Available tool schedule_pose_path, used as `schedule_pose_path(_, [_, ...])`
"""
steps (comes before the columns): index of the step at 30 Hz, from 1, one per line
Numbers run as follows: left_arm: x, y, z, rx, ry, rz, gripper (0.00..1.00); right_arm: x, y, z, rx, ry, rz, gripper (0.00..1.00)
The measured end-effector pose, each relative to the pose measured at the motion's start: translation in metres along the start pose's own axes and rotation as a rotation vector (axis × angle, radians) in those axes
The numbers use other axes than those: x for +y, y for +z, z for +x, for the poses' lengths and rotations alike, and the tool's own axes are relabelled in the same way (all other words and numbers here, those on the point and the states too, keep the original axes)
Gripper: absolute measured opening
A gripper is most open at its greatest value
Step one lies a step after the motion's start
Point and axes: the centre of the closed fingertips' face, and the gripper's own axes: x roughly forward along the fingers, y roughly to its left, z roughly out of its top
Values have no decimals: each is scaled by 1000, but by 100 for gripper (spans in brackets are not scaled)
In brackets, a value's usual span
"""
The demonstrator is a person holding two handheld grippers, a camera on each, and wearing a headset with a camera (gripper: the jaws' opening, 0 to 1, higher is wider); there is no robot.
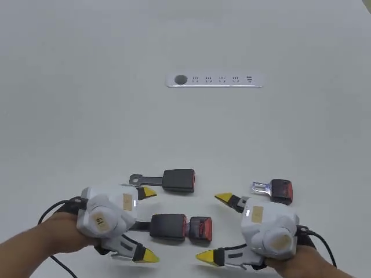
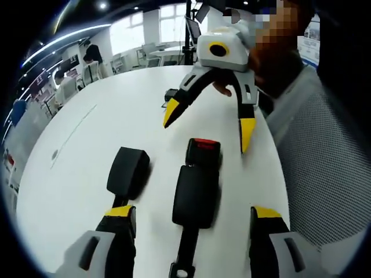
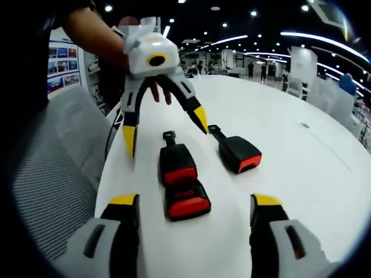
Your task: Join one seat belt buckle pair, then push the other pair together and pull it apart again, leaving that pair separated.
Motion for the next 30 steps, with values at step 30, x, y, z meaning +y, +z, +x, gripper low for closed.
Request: schedule_pose_path(30, [90,20,19,-11,-9,27,76,-108,-75,-96,183,-33,103,75])
